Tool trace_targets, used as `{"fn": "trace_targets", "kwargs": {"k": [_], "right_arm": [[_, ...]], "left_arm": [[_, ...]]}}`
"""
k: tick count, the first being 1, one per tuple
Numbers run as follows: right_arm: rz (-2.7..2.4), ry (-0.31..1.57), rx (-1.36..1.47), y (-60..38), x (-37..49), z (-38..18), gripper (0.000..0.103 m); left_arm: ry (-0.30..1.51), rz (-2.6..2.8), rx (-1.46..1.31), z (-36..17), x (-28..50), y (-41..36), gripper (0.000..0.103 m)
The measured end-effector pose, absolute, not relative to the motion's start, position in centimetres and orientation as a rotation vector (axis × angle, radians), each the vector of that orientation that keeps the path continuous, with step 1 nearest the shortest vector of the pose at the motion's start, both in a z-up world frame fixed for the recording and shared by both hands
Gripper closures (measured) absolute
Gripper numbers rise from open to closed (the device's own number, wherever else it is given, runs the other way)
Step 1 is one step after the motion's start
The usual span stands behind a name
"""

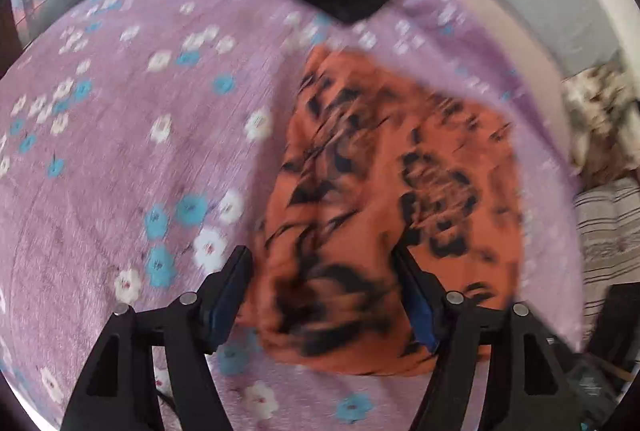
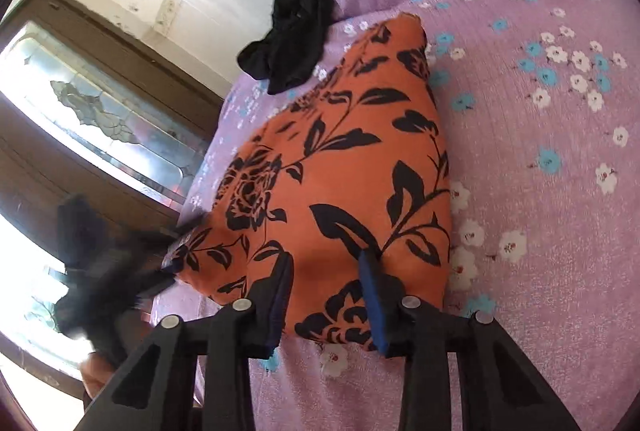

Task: Fold small clothes

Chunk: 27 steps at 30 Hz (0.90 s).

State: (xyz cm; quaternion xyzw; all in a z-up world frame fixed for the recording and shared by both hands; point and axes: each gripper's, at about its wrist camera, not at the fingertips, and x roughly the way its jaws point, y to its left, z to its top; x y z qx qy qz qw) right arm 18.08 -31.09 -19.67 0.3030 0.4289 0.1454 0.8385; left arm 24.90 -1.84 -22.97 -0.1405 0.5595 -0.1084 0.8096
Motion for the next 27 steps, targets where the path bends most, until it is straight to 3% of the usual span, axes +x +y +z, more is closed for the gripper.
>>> {"fn": "trace_targets", "kwargs": {"k": [2, 11, 17, 27], "right_arm": [[0.312, 0.941, 0.613, -31.2, 18.8, -18.9, 0.067], [0.16, 0.882, 0.526, -31.4, 28.1, -15.5, 0.064], [0.031, 1.101, 0.575, -32.2, 36.0, -23.0, 0.063], [0.244, 0.986, 0.495, -27.5, 37.9, -17.6, 0.063]], "left_arm": [[1.181, -0.239, -0.426, -22.9, 25.1, -0.6, 0.023], [1.182, -0.208, -0.402, -22.8, 25.7, -1.3, 0.018], [1.189, -0.214, -0.415, -23.5, 26.7, -1.5, 0.011], [1.186, -0.195, -0.402, -23.7, 27.1, -2.0, 0.009]]}}
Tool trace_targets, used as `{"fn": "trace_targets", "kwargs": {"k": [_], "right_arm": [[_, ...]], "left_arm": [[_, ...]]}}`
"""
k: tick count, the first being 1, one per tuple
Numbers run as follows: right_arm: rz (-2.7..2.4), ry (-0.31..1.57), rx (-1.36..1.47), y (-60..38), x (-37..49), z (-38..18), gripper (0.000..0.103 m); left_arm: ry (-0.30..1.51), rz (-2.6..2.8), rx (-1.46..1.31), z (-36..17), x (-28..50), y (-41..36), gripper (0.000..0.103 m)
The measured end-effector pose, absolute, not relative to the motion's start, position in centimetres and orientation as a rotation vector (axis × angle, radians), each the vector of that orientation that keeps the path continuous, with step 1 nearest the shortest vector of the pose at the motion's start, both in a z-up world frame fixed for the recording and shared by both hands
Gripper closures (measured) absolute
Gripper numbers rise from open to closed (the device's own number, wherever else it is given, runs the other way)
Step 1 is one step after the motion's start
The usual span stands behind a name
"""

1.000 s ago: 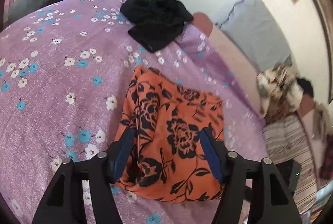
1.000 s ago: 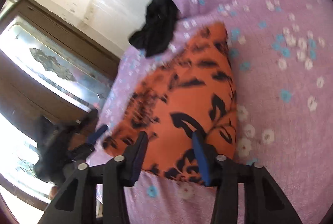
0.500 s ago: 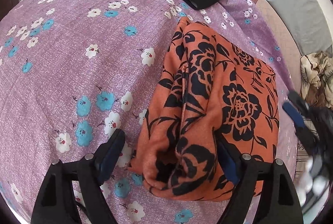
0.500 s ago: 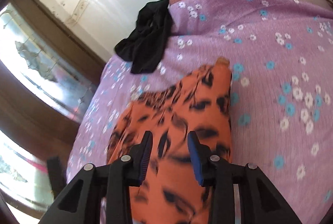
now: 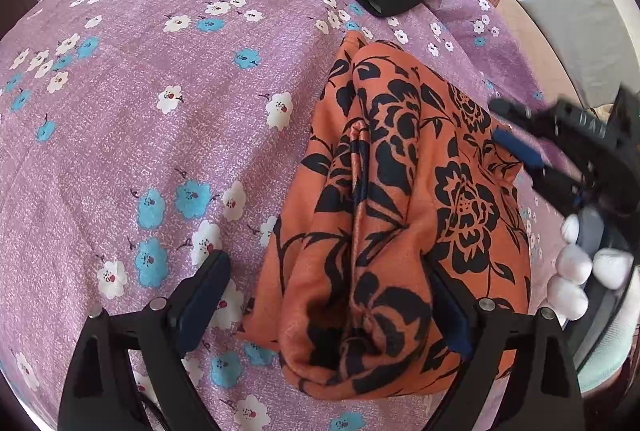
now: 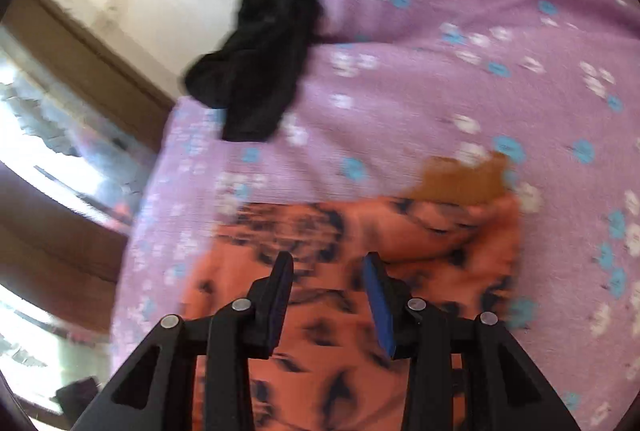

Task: Fold small clothes

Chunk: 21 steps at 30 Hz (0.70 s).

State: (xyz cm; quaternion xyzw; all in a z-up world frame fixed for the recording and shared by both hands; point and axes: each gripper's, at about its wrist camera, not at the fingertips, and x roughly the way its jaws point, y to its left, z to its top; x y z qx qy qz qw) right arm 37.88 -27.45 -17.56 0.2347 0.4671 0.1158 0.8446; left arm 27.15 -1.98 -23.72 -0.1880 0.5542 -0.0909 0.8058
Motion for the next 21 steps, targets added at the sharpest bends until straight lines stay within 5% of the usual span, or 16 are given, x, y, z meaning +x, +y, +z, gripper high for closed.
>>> {"fn": "trace_targets", "kwargs": {"k": [3, 8, 21], "right_arm": [[0.317, 1.028, 0.425, -23.3, 39.6, -18.3, 0.063], [0.327, 1.085, 0.369, -21.1, 41.1, -21.8, 0.047], [0.294, 0.897, 0.388, -26.6, 28.0, -14.1, 0.047]], "left_arm": [[1.185, -0.198, -0.402, -23.8, 27.2, -1.9, 0.009], [1.172, -0.183, -0.36, -23.8, 27.1, -2.3, 0.007], [1.148, -0.157, -0.314, -23.7, 27.1, -2.6, 0.005]]}}
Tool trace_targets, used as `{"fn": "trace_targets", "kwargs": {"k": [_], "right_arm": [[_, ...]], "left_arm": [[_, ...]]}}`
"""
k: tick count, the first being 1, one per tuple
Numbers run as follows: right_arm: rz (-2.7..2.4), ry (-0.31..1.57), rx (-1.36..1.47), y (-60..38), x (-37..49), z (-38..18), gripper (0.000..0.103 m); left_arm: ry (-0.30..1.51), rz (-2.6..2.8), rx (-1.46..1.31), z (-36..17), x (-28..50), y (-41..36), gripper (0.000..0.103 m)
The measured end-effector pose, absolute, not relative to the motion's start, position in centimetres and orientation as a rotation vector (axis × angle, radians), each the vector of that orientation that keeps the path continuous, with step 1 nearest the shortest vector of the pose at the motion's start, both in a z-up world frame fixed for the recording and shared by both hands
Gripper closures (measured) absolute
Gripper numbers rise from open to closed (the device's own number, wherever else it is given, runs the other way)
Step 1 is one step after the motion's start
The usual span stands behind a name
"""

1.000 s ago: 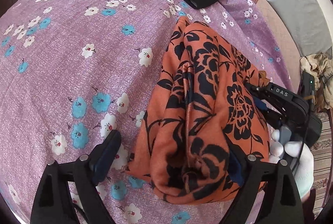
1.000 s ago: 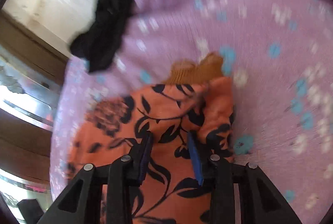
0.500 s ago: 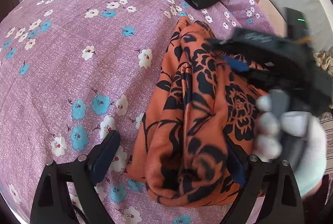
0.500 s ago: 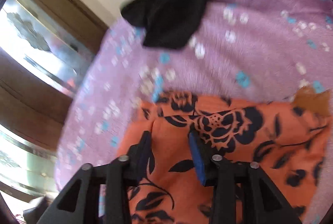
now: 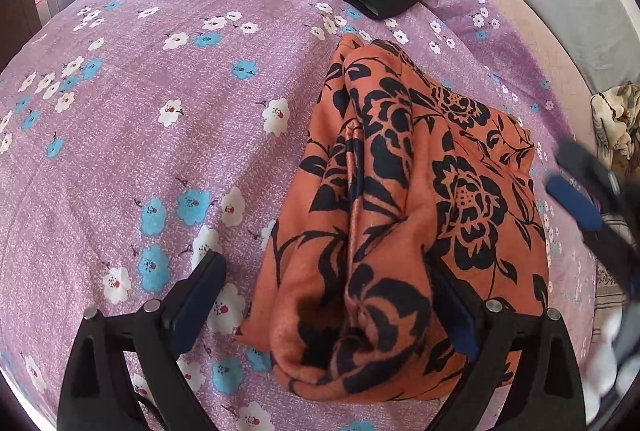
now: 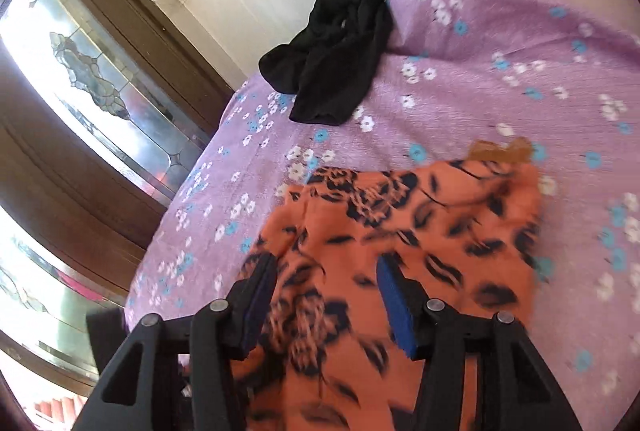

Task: Fold small clothes

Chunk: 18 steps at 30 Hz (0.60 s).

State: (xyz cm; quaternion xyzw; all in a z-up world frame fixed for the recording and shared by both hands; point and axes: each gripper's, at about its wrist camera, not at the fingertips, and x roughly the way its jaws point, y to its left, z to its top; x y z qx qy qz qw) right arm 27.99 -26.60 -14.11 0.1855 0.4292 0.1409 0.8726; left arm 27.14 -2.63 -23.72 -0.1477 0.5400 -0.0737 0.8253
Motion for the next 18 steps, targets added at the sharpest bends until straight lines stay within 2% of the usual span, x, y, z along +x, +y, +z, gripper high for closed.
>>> {"fn": "trace_targets", "kwargs": {"k": [3, 7, 11, 18], "right_arm": [[0.27, 0.906, 0.386, -27.5, 24.3, -14.4, 0.047], [0.249, 0.976, 0.341, -27.4, 22.0, -17.8, 0.049], [0.22, 0.956, 0.192, -25.7, 22.1, -19.0, 0.049], [0.215, 0.92, 0.165, -25.6, 21.6, -19.5, 0.049]], "left_arm": [[1.143, -0.153, -0.31, -23.6, 27.0, -2.5, 0.005], [1.132, -0.136, -0.286, -23.6, 26.5, -2.9, 0.004], [1.115, -0.119, -0.256, -23.4, 26.3, -3.0, 0.002], [1.094, -0.102, -0.224, -22.9, 26.5, -3.0, 0.0]]}}
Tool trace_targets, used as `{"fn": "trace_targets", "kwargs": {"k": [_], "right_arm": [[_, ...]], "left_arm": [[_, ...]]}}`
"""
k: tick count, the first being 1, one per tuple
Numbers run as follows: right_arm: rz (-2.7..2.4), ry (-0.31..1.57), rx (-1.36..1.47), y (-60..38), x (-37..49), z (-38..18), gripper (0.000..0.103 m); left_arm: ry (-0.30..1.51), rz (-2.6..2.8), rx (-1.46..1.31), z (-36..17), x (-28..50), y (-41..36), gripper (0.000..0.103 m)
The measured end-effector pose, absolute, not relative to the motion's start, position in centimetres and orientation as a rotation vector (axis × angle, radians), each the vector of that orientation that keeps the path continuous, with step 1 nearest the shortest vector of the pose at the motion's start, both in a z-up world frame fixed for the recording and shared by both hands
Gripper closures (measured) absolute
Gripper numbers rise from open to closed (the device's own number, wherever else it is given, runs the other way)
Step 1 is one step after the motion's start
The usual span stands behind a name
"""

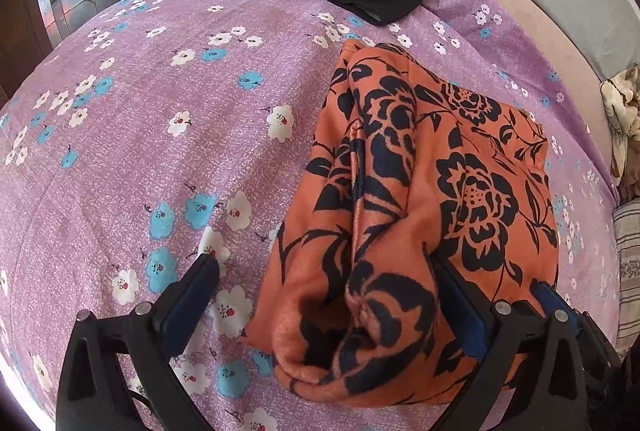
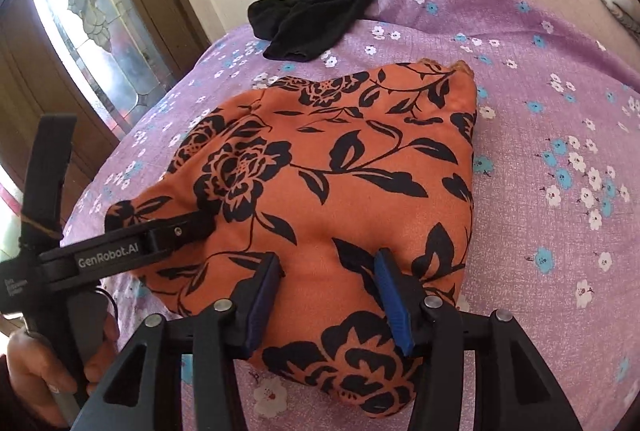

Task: Fold small clothes

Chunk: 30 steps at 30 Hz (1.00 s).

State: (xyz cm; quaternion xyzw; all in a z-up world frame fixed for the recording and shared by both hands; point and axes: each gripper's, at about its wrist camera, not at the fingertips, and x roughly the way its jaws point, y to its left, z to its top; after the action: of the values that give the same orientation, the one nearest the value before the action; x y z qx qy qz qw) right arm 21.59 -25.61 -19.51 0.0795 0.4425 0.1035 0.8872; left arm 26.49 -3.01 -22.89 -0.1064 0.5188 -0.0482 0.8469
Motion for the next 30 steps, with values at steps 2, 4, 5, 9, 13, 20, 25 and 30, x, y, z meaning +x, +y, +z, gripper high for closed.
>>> {"fn": "trace_targets", "kwargs": {"k": [2, 4, 5, 9, 13, 20, 25, 30], "right_arm": [[0.212, 0.906, 0.145, -25.3, 21.3, -19.5, 0.049], [0.206, 0.9, 0.122, -25.1, 21.3, -19.5, 0.049], [0.204, 0.897, 0.119, -25.0, 21.3, -19.5, 0.049], [0.209, 0.886, 0.108, -25.0, 21.1, -19.6, 0.049], [0.211, 0.876, 0.098, -25.0, 21.0, -19.7, 0.049], [0.219, 0.902, 0.103, -25.2, 20.2, -17.9, 0.049], [0.248, 0.818, 0.13, -27.4, 17.0, -14.8, 0.056], [0.266, 0.907, 0.168, -28.6, 17.3, -17.3, 0.057]], "left_arm": [[1.088, -0.1, -0.218, -22.8, 26.6, -3.0, 0.0], [1.08, -0.098, -0.211, -22.7, 26.6, -3.0, 0.0], [1.074, -0.096, -0.206, -22.6, 26.5, -3.2, 0.0], [1.05, -0.093, -0.182, -22.5, 26.5, -3.6, 0.0], [1.029, -0.093, -0.174, -22.7, 26.6, -3.7, 0.0], [1.082, -0.116, -0.23, -22.1, 26.7, -2.9, 0.0], [0.918, -0.021, -0.1, -18.5, 25.5, -2.9, 0.0], [0.986, 0.047, -0.056, -20.6, 26.8, -2.9, 0.0]]}}
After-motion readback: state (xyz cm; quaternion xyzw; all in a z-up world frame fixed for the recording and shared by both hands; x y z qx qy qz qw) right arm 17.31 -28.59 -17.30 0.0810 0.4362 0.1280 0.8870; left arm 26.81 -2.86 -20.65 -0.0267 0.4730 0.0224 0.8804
